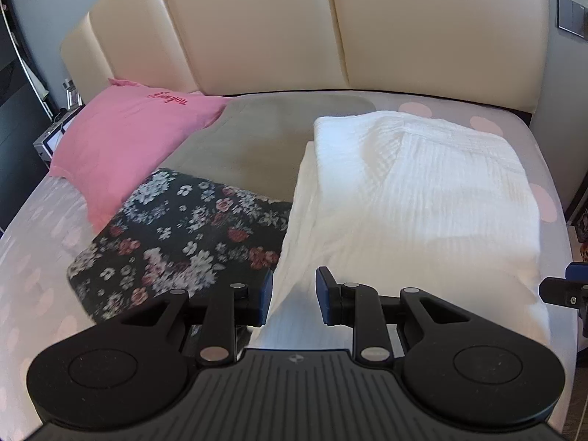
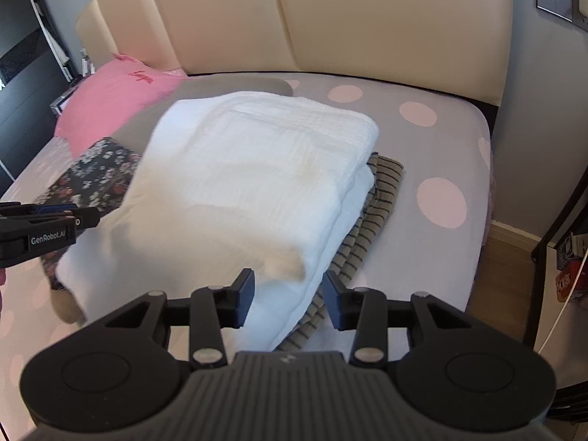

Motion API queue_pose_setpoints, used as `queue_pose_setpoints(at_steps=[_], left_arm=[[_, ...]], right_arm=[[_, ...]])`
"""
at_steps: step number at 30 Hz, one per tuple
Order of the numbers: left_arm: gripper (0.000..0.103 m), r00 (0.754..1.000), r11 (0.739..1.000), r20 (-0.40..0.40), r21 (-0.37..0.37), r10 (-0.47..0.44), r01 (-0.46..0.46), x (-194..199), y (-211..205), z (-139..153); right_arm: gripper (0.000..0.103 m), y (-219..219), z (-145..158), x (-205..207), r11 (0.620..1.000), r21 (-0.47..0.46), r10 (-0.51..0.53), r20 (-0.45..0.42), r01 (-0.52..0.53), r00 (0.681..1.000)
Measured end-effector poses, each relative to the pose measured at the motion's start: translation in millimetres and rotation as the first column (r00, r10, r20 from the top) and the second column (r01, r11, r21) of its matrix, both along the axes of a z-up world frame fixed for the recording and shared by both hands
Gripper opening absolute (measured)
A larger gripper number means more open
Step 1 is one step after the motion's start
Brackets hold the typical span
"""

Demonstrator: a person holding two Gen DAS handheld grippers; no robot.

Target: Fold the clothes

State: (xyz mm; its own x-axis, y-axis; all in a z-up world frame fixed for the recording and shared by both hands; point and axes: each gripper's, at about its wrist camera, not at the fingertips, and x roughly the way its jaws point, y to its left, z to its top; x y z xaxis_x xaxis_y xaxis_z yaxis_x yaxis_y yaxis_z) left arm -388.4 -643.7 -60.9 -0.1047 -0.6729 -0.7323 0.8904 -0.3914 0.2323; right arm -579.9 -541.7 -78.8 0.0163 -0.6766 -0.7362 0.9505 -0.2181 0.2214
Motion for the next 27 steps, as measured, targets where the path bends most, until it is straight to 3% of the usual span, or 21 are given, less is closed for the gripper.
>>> queue_pose_setpoints(at_steps=[6, 11, 14, 20, 27], left_arm=[[0.024, 0.999, 0.999, 0.016, 0.036, 0.028, -0.029, 15.6, 18.3, -3.4], [0.024, 0.998, 0.995, 0.029, 0.086, 0.058, -0.06, 26.0, 17.8, -24.0], [0.024, 0.997, 0.991, 0.039, 0.112, 0.07, -0.074, 29.1, 13.6, -38.7], [0.024, 0.994, 0.982, 0.024, 0.156, 0.107, -0.109, 33.6, 3.6, -63.8], [0.024, 0.993, 0.983, 0.001, 0.138, 0.119, -0.118, 38.2, 9.3, -62.4]], right_arm=[[0.044, 17.9, 7.5, 15.9, 0.997, -0.024, 0.069, -0.011, -0.069, 0.998], [0.044, 30.0, -9.9, 25.9, 0.994, 0.043, 0.103, 0.044, -0.105, 0.994], [0.039, 25.6, -22.4, 35.7, 0.987, 0.083, 0.137, 0.029, -0.139, 0.99], [0.038, 14.0, -42.9, 42.4, 0.979, 0.141, 0.15, 0.011, -0.15, 0.989], [0.038, 14.4, -39.4, 45.5, 0.977, 0.145, 0.157, -0.011, -0.153, 0.988]])
